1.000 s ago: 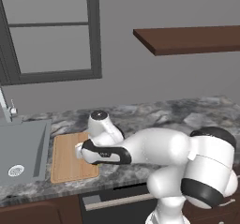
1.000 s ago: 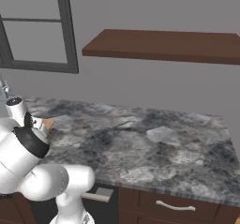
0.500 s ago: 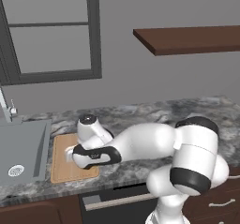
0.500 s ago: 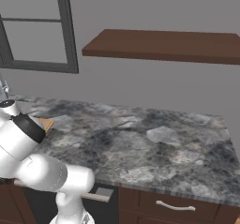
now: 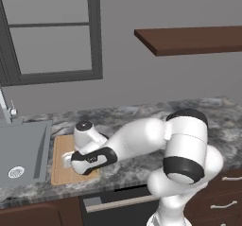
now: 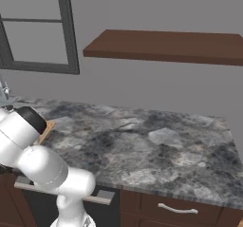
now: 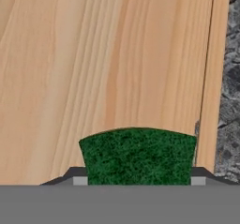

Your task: Pick up the sponge from the counter and clean the cutting board by briefly scrubbing or pressing down on the cutting board. Once finished, release the sponge.

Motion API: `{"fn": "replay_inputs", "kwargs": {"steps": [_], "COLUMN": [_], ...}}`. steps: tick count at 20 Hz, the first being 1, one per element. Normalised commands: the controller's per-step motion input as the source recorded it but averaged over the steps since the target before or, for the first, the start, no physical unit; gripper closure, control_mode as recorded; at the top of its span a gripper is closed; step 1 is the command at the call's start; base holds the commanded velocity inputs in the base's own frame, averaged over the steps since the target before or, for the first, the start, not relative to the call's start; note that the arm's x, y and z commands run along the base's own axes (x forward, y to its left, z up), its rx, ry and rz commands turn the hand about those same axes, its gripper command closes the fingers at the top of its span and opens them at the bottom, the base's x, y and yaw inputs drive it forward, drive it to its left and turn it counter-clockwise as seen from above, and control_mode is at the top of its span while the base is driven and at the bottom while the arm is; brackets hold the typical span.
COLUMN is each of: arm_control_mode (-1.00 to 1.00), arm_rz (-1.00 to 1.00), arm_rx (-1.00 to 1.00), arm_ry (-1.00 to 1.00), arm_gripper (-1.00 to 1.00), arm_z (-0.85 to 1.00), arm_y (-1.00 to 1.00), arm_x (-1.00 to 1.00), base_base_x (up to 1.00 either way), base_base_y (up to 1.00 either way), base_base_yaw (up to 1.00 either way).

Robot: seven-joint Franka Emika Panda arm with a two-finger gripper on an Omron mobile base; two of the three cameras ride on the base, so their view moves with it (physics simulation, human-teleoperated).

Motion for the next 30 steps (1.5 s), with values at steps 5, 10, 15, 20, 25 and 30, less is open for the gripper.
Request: {"fn": "replay_inputs", "kwargs": {"steps": [5, 10, 15, 20, 25, 30], "arm_control_mode": [-1.00, -1.00, -1.00, -1.00, -1.00, -1.00], "arm_rz": [-0.02, -0.05, -0.05, -0.08, -0.11, -0.11], "arm_rx": [0.01, 0.04, 0.03, 0.04, 0.05, 0.01], "arm_ry": [0.00, -0.01, -0.01, 0.00, 0.00, -0.01], "arm_gripper": [1.00, 1.00, 1.00, 1.00, 1.00, 1.00], "arm_z": [-0.28, -0.03, 0.00, 0.00, 0.00, -0.03], "arm_y": [0.11, 0.46, 0.52, 0.75, 0.88, 0.69], "arm_x": [-0.05, -0.04, 0.00, 0.00, -0.03, -0.05], "base_base_x": [0.00, 0.00, 0.00, 0.00, 0.00, 0.00], "base_base_y": [0.00, 0.00, 0.00, 0.00, 0.00, 0.00], "base_base_yaw": [0.00, 0.00, 0.00, 0.00, 0.00, 0.00]}}
